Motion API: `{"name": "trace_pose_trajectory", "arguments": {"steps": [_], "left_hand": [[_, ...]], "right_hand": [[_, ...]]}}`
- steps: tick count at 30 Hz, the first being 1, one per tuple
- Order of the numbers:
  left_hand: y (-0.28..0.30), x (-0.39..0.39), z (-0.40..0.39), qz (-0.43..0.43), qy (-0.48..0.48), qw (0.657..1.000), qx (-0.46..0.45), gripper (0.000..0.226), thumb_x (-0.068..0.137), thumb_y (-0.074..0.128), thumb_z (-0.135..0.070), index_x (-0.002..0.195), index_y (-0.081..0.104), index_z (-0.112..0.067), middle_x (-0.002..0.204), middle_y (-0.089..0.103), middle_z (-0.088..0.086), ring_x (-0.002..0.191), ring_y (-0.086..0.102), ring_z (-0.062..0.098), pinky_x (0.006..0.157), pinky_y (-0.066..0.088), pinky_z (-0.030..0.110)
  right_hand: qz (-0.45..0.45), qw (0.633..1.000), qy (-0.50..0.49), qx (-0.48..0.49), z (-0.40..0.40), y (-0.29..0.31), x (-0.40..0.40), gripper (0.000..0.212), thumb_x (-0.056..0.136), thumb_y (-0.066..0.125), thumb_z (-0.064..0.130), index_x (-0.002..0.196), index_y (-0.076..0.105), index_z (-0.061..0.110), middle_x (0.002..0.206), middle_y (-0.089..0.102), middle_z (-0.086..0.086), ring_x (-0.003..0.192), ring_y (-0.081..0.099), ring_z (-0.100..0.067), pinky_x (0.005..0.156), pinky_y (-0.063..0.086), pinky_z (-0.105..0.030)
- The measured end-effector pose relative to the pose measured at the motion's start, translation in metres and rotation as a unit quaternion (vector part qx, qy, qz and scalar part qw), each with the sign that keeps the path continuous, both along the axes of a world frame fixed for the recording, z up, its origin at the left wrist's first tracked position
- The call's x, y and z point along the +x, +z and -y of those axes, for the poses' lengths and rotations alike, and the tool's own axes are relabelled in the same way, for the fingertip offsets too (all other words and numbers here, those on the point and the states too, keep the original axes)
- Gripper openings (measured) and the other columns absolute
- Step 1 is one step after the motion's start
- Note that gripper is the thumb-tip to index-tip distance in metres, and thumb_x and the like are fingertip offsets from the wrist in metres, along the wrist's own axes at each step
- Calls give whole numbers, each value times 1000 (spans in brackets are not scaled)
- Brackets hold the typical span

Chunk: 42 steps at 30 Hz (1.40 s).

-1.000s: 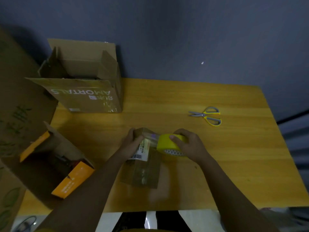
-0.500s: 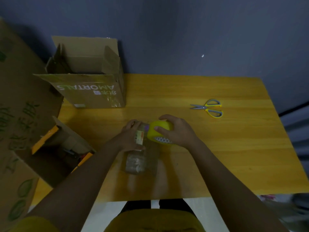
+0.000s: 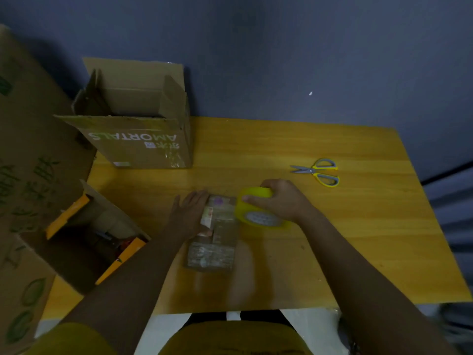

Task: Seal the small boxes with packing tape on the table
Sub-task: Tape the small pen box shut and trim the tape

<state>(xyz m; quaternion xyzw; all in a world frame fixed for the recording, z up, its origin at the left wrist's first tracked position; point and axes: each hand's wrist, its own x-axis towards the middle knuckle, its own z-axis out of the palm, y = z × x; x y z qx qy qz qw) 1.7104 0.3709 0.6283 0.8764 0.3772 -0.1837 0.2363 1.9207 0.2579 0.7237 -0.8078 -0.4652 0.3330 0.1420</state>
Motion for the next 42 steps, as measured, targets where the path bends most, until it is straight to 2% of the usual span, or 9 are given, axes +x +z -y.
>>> {"name": "trace_pose_trajectory", "arguments": {"steps": [3,5,8,17,24,33,37,42], "left_hand": [[-1,-1,-1,7,2,1000,-18,114,74,76,-47,153,-1,-20,161,0,-5,148,-2,19,117,-2,54],[-1,2,0,7,-2,1000,-20,115,75,76,-47,153,-3,-21,161,-1,-7,148,-2,18,117,-2,54],[-1,4,1,6,3,1000,-23,115,75,76,-47,153,-4,-22,161,-3,-8,149,-2,18,117,-2,56],[4,3,2,10,13,999,-39,115,74,77,-44,153,-4,-23,161,-6,-9,149,-2,20,116,-2,56],[5,4,2,-4,12,999,-45,115,76,77,-43,153,-6,-23,161,-9,-8,149,-3,21,117,0,56],[2,3,1,-8,5,999,-46,116,77,75,-44,153,-9,-23,161,-12,-8,149,-4,22,117,3,55],[2,5,2,-44,-15,998,-37,113,81,70,-47,152,-15,-21,159,-20,-6,148,-12,22,116,-1,53],[8,14,13,-99,-36,994,6,100,93,54,-46,149,-22,-13,155,-31,4,143,-28,25,115,-11,51]], "right_hand": [[181,976,21,-122,12,0,18,66,78,58,72,115,66,18,117,64,-10,113,57,-28,85,46,-34],[217,962,25,-163,21,-11,21,66,80,52,73,114,66,19,119,62,-11,113,58,-29,87,47,-34],[212,962,6,-172,25,-26,22,66,87,44,71,116,66,16,119,61,-13,112,59,-30,87,47,-35],[238,948,8,-210,20,-40,16,65,89,43,70,115,62,13,117,61,-9,109,61,-28,81,47,-33],[264,939,19,-219,19,-47,7,60,93,41,63,122,58,14,125,59,-8,117,57,-28,89,44,-35],[262,937,34,-227,13,-48,6,52,97,41,54,125,57,14,128,58,-8,119,56,-27,91,42,-33],[267,931,53,-241,8,-52,3,44,99,38,45,127,55,15,128,57,-6,119,55,-26,91,39,-33],[270,921,73,-271,-5,-58,-3,38,100,40,37,128,56,17,128,58,-4,119,56,-27,100,39,-38]]}}
